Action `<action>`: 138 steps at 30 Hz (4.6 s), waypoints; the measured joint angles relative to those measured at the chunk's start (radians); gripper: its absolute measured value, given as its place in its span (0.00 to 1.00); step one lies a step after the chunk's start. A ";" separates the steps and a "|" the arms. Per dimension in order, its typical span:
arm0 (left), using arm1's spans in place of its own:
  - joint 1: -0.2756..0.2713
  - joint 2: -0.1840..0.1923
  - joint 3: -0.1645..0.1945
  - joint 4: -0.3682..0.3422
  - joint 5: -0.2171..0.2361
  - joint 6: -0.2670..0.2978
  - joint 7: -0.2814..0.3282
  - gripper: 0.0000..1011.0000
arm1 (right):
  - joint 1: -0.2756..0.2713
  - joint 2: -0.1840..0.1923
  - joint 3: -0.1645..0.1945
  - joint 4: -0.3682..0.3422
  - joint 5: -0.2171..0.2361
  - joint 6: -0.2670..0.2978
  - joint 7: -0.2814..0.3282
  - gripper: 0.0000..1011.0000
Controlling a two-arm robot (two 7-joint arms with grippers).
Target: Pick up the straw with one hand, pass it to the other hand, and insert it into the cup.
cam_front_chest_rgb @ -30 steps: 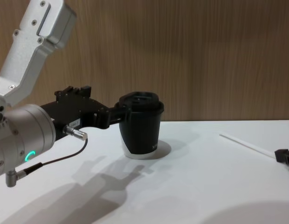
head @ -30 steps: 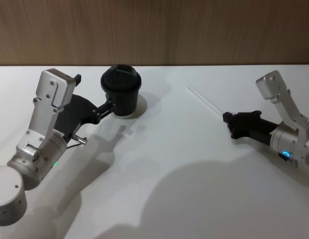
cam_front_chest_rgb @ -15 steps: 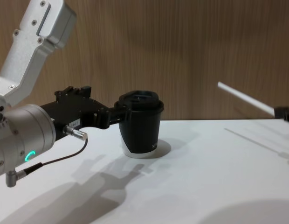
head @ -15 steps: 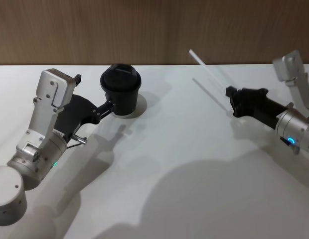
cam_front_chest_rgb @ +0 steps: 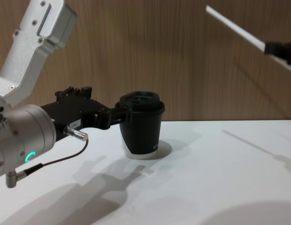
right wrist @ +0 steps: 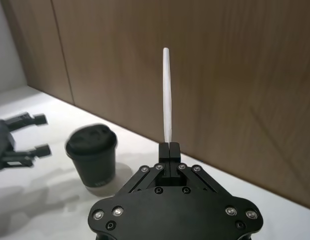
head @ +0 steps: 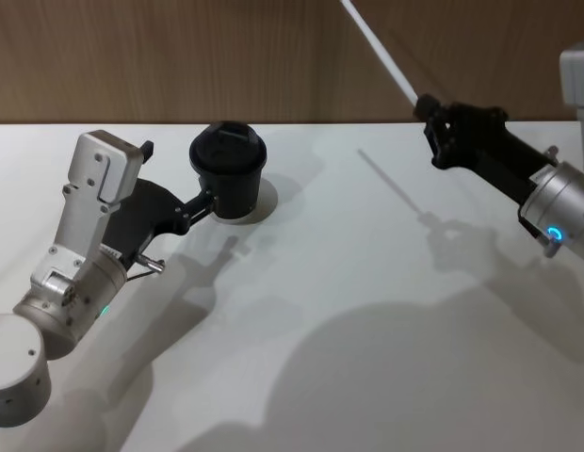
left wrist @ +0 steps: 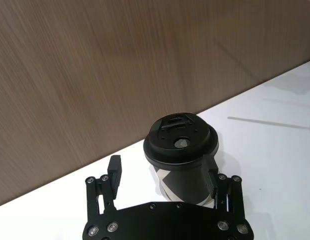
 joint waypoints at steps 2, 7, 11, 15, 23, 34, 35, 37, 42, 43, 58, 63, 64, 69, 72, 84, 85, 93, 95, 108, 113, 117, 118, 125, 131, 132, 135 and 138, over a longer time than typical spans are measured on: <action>0.000 0.000 0.000 0.000 0.000 0.000 0.000 0.99 | -0.001 -0.004 0.001 -0.019 0.012 -0.004 0.006 0.00; 0.000 0.000 0.000 0.000 0.000 0.000 0.000 0.99 | -0.003 -0.012 -0.007 -0.076 0.048 -0.006 0.029 0.00; 0.000 0.000 0.000 0.000 0.000 0.000 0.000 0.99 | -0.004 -0.012 -0.019 -0.111 0.066 0.006 0.041 0.00; 0.000 0.000 0.000 0.000 0.000 0.000 0.000 0.99 | -0.004 -0.011 -0.030 -0.142 0.085 0.023 0.052 0.00; 0.000 0.000 0.000 0.000 0.000 0.000 0.000 0.99 | 0.002 -0.011 -0.053 -0.184 0.118 0.051 0.073 0.00; 0.002 0.000 -0.007 -0.004 -0.010 0.000 -0.010 0.99 | 0.016 -0.019 -0.080 -0.215 0.155 0.078 0.086 0.00; 0.004 0.000 -0.014 -0.007 -0.026 0.000 -0.023 0.99 | 0.018 -0.020 -0.083 -0.218 0.160 0.081 0.088 0.00; 0.006 0.002 -0.023 -0.013 -0.046 0.001 -0.038 0.99 | 0.019 -0.021 -0.086 -0.220 0.164 0.083 0.089 0.00; 0.010 0.007 -0.045 -0.029 -0.098 0.003 -0.082 0.99 | 0.022 -0.023 -0.091 -0.224 0.170 0.088 0.090 0.00; 0.011 0.008 -0.049 -0.032 -0.108 0.003 -0.090 0.99 | 0.023 -0.023 -0.091 -0.225 0.171 0.088 0.091 0.00; 0.022 0.035 -0.148 -0.094 -0.363 0.017 -0.305 0.99 | 0.026 -0.025 -0.098 -0.232 0.180 0.093 0.093 0.00; 0.017 0.043 -0.178 -0.102 -0.464 0.025 -0.386 0.99 | 0.026 -0.026 -0.098 -0.233 0.181 0.094 0.094 0.00; 0.016 0.044 -0.181 -0.102 -0.476 0.026 -0.401 0.99 | 0.026 -0.026 -0.098 -0.233 0.181 0.094 0.094 0.00; 0.006 0.048 -0.199 -0.102 -0.553 0.034 -0.473 0.99 | 0.027 -0.026 -0.099 -0.233 0.182 0.095 0.094 0.00; -0.003 0.049 -0.207 -0.098 -0.599 0.040 -0.518 0.99 | 0.027 -0.026 -0.099 -0.233 0.183 0.095 0.094 0.00; -0.059 0.036 -0.217 -0.053 -0.785 0.081 -0.702 0.99 | 0.028 -0.026 -0.100 -0.234 0.183 0.095 0.094 0.00; -0.059 0.036 -0.217 -0.053 -0.785 0.081 -0.702 0.99 | 0.028 -0.026 -0.100 -0.234 0.183 0.095 0.094 0.00; -0.104 0.008 -0.199 -0.007 -0.897 0.135 -0.785 0.99 | 0.028 -0.026 -0.100 -0.234 0.183 0.095 0.094 0.00; -0.111 0.002 -0.196 0.001 -0.911 0.143 -0.794 0.99 | 0.028 -0.026 -0.100 -0.234 0.183 0.095 0.094 0.00; -0.171 -0.046 -0.161 0.074 -1.011 0.204 -0.837 0.99 | 0.027 -0.026 -0.100 -0.234 0.183 0.095 0.094 0.00; -0.192 -0.062 -0.149 0.100 -1.032 0.217 -0.841 0.99 | 0.027 -0.026 -0.100 -0.234 0.183 0.095 0.094 0.00; -0.212 -0.076 -0.136 0.126 -1.049 0.228 -0.842 0.99 | 0.027 -0.026 -0.100 -0.234 0.183 0.095 0.094 0.00; -0.216 -0.079 -0.134 0.129 -1.051 0.229 -0.842 0.99 | 0.027 -0.026 -0.100 -0.234 0.183 0.095 0.094 0.00; -0.246 -0.096 -0.116 0.166 -1.064 0.238 -0.843 0.99 | 0.027 -0.026 -0.100 -0.234 0.183 0.095 0.094 0.00; -0.270 -0.111 -0.100 0.201 -1.070 0.240 -0.848 0.99 | 0.027 -0.026 -0.100 -0.234 0.183 0.095 0.094 0.00; -0.275 -0.113 -0.096 0.208 -1.071 0.240 -0.849 0.99 | 0.027 -0.026 -0.100 -0.234 0.183 0.095 0.094 0.00; -0.283 -0.117 -0.091 0.219 -1.074 0.241 -0.852 0.99 | 0.027 -0.026 -0.100 -0.234 0.183 0.095 0.094 0.00; -0.294 -0.123 -0.084 0.233 -1.077 0.243 -0.857 0.99 | 0.027 -0.026 -0.100 -0.234 0.183 0.095 0.094 0.00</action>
